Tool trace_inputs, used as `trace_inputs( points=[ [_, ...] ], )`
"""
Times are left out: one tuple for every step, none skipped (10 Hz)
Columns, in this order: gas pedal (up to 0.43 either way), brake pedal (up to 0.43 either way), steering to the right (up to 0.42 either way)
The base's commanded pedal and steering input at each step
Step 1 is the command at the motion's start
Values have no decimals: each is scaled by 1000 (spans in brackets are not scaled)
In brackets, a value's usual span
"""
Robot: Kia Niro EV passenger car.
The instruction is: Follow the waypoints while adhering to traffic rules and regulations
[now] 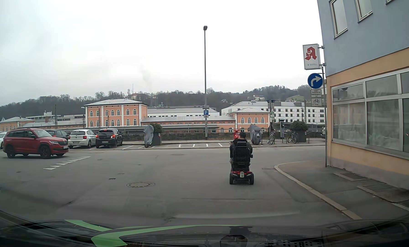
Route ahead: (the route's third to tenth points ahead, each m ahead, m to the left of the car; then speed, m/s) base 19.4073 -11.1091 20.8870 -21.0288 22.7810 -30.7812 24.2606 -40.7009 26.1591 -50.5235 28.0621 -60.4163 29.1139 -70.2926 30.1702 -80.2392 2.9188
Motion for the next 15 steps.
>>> trace_inputs(
  points=[
    [0, 293, -69],
    [0, 323, -61],
    [0, 366, -55],
    [0, 366, -50],
    [0, 372, -48],
    [0, 378, -48],
    [0, 390, -48],
    [0, 390, -48],
    [0, 390, -48],
    [0, 390, -48],
    [0, 390, -48],
    [0, 396, -48],
    [0, 390, -48],
    [0, 390, -52],
    [0, 390, -52]
  ],
)
